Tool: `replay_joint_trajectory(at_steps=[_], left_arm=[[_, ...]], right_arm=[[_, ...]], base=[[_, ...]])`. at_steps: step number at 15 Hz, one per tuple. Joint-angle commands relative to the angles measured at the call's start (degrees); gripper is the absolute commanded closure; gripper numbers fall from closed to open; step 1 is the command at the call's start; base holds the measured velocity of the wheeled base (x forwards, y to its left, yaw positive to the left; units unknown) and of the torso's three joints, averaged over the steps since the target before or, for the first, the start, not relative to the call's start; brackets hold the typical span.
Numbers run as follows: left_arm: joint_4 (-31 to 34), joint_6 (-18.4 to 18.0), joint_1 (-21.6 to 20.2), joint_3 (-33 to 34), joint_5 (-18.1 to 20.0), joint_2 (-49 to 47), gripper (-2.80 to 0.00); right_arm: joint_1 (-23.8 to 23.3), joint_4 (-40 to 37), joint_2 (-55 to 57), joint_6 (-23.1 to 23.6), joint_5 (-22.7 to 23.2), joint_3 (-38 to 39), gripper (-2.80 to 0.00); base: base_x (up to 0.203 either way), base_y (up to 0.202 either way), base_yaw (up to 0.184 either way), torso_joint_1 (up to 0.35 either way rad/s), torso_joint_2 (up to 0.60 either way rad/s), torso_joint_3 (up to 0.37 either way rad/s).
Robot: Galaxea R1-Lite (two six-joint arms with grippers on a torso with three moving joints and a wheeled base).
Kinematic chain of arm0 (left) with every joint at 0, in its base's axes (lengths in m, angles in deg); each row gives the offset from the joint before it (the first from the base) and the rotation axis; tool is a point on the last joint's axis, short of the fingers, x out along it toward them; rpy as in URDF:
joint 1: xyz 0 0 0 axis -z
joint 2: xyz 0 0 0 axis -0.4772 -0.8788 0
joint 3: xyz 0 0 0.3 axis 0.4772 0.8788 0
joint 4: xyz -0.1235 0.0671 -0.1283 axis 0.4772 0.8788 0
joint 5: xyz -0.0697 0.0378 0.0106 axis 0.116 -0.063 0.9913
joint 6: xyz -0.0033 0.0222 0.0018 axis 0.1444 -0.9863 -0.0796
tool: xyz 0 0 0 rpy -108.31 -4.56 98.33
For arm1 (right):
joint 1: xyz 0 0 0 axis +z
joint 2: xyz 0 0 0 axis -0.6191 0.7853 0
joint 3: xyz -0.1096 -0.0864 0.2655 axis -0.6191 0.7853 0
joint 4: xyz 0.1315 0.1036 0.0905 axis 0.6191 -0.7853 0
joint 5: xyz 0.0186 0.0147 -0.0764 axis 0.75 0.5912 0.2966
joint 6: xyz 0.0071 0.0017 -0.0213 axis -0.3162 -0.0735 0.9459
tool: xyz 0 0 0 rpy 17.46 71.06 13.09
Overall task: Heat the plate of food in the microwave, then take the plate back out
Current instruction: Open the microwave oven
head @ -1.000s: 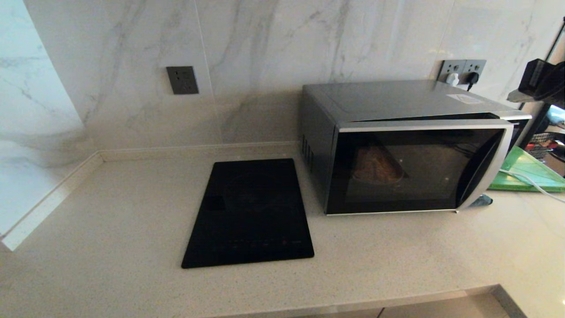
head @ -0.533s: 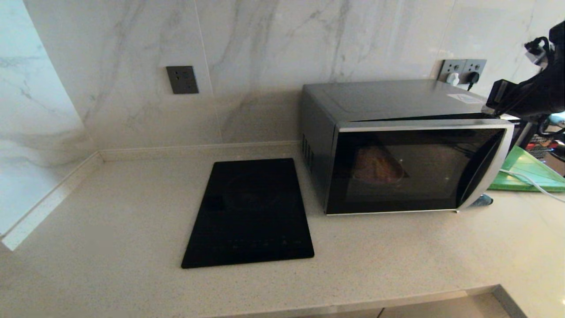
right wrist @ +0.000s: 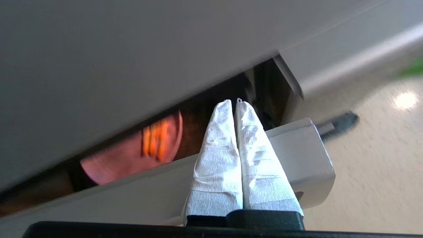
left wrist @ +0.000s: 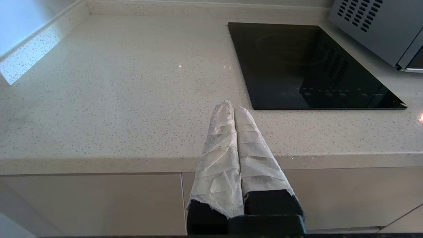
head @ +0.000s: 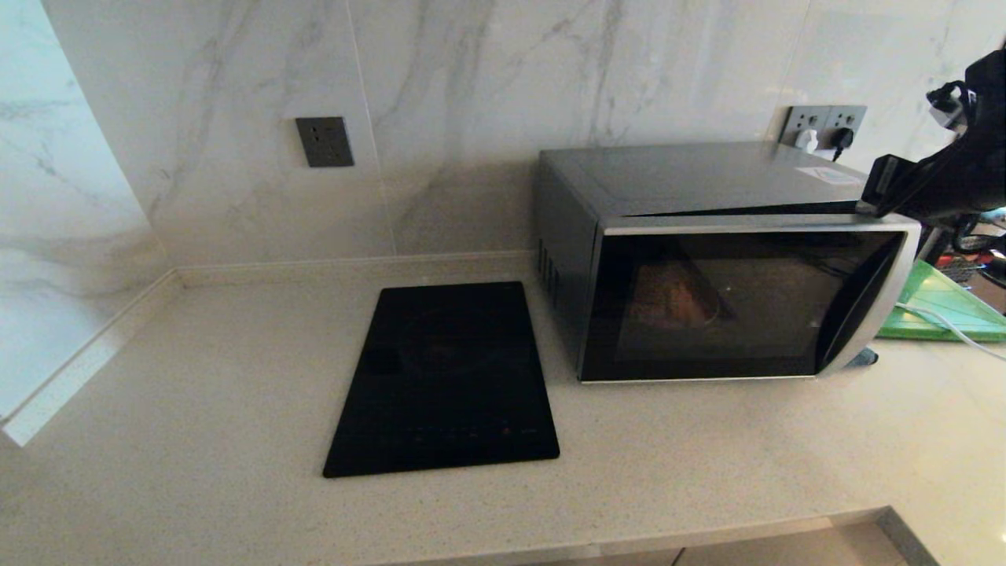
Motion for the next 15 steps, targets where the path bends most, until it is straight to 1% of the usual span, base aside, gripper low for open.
replay_joint_trajectory(at_steps=[1,4,6,8,10,12,14,15], left_arm=[[0.0,0.1,0.0,0.0,0.0,-0.1,0.0],[0.0,0.1,0.0,0.0,0.0,0.0,0.0],[0.0,0.1,0.0,0.0,0.0,0.0,0.0],[0.0,0.1,0.0,0.0,0.0,-0.1,0.0],[0.0,0.1,0.0,0.0,0.0,-0.1,0.0],[0.0,0.1,0.0,0.0,0.0,-0.1,0.0],[0.0,0.1,0.0,0.0,0.0,-0.1,0.0],[0.0,0.1,0.0,0.0,0.0,-0.1,0.0]], right_arm=[[0.0,-4.8,-3.2,1.0,-0.1,0.1,0.0],[0.0,-10.3,-7.9,1.8,0.0,1.8,0.0],[0.0,-12.7,-11.9,1.8,0.0,4.6,0.0],[0.2,-15.1,-17.3,2.0,0.1,9.1,0.0],[0.5,-17.5,-23.2,4.2,0.3,13.6,0.0],[0.6,-21.6,-29.2,6.6,0.5,17.1,0.0],[0.7,-24.3,-33.1,7.9,0.4,19.1,0.0],[0.6,-24.4,-33.1,8.1,-0.2,19.2,0.0]], base=[[0.0,0.0,0.0,0.0,0.0,0.0],[0.0,0.0,0.0,0.0,0.0,0.0],[0.0,0.0,0.0,0.0,0.0,0.0],[0.0,0.0,0.0,0.0,0.0,0.0],[0.0,0.0,0.0,0.0,0.0,0.0],[0.0,0.0,0.0,0.0,0.0,0.0],[0.0,0.0,0.0,0.0,0.0,0.0],[0.0,0.0,0.0,0.0,0.0,0.0]])
